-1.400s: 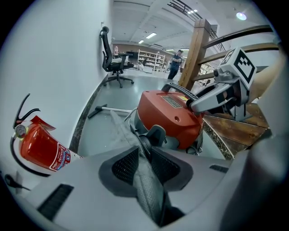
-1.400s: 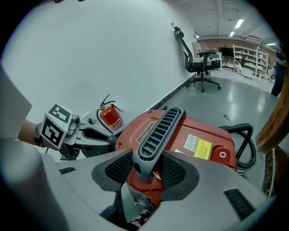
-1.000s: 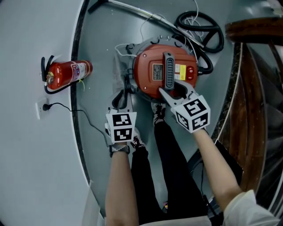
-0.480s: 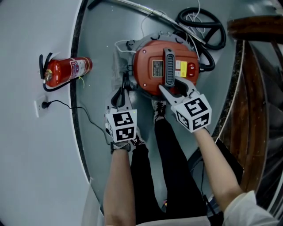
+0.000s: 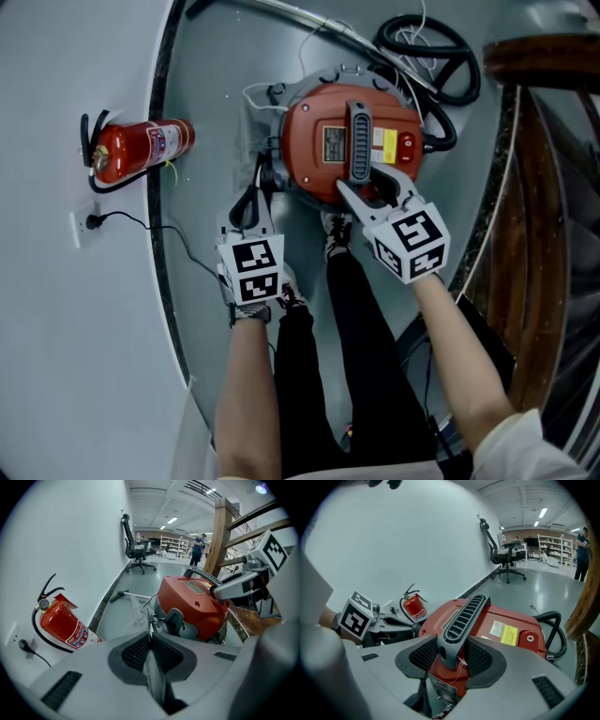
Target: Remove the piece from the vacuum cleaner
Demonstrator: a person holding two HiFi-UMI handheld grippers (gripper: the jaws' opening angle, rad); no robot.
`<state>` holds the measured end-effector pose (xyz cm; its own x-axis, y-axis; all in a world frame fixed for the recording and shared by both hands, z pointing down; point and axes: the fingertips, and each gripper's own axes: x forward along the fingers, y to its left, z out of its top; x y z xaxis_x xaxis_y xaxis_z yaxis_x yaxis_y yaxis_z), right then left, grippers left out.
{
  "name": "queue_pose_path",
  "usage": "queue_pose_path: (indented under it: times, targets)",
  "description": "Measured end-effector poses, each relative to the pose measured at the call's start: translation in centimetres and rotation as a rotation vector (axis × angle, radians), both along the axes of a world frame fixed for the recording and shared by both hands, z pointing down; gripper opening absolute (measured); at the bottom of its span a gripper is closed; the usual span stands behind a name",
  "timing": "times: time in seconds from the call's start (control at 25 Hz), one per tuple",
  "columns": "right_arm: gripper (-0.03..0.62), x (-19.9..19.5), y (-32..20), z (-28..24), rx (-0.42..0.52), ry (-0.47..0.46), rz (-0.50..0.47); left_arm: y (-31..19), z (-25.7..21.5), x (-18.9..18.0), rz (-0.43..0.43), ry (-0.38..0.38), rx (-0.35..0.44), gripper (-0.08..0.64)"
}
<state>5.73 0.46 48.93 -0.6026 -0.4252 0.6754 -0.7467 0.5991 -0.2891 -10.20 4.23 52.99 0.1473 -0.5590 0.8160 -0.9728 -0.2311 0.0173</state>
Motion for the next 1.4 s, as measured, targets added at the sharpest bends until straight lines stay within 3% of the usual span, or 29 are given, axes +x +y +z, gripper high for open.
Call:
queue_pose_path:
  times: [0.24,0.56,0.76,0.88,1.24,1.4]
  targets:
    - [0.190,0.0,0.1,0.0,0.007,-0.009,-0.003,0.3,0.1,-0.9,-0.056,-0.014,0.010,0.026]
    - [0.190,0.0,0.0,0.0,0.014,-0.017,0.006,0.2,0.2,-1.1,-0.066,0.004,0.013,0.026]
    - [0.190,0.1,0.0,-0.1,0.014,-0.019,0.016,0.0,-0.4,-1.0,-0.009,0.019,0.020,0.052]
    - [0.190,0.1,0.0,-0.1,0.018,-0.018,0.020,-0.7,-1.4,-0.5,0.014,0.053,0.054,0.112]
    - [0.190,-0.1,0.0,-0.2,0.019,-0.025,0.016,-3.8,-3.9,-1.2,0.018,0.018,0.118,0.114]
    - [0.190,0.0,0.1,-0.2,0.019,-0.026,0.021,-5.2,-3.2,-0.3,0.063,0.024,0.066,0.114]
